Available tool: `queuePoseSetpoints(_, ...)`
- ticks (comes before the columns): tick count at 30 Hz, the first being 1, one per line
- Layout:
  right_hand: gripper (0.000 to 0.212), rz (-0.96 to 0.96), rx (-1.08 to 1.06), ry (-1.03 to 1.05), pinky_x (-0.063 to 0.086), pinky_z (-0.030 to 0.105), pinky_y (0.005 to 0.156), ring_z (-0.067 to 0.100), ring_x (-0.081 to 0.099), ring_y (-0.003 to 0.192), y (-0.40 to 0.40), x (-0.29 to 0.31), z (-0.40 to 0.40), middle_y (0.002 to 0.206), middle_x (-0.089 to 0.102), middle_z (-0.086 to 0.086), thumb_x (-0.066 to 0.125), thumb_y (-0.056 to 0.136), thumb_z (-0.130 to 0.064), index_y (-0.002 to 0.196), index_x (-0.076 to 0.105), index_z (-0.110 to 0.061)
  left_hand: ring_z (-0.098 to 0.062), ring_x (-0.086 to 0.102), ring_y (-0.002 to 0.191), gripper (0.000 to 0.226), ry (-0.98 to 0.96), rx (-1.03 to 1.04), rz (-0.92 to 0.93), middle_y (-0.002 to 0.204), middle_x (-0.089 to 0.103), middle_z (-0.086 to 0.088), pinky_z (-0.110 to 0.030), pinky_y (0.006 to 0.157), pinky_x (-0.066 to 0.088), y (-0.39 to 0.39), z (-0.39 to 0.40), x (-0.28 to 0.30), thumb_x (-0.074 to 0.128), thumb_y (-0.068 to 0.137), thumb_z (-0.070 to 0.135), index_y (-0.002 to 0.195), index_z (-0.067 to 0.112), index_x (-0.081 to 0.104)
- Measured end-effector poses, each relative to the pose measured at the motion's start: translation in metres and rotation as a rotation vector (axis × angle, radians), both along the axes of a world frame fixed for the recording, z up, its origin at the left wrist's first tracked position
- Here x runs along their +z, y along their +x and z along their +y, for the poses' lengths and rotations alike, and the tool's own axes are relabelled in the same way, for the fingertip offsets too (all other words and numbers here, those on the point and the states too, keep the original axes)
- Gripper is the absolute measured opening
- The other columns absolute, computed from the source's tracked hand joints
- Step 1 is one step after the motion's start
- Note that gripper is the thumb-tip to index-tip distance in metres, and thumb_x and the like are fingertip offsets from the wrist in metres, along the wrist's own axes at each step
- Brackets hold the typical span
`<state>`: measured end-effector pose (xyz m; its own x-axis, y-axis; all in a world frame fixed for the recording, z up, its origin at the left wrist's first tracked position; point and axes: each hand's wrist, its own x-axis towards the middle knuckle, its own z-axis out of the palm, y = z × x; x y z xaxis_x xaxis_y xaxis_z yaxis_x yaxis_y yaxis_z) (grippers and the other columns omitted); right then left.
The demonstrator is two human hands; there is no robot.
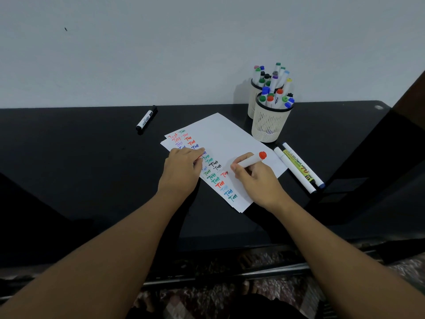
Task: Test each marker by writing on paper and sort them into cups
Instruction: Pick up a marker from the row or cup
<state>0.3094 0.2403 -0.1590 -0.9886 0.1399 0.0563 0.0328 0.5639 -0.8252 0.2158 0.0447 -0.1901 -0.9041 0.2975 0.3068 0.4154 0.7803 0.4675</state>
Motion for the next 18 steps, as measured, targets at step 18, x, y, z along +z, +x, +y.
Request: queuePoseSetpoints(18,0.009,0.055,-0.028,-0.074,0.049,0.020,0.079,0.006,0.065,0.090,0.0003,-0.0004,0.0005,0.093,0.066,-0.009,0.053,0.107,-0.034,0.112,0.059,-0.030,-0.023,0.049,0.118,0.040,0.076,-0.009,0.004,0.126,0.062,-0.003,-0.040,0.100,0.046,0.0017,-0.0015,-0.0004,0.050,0.106,0.022,0.146,0.020,0.053)
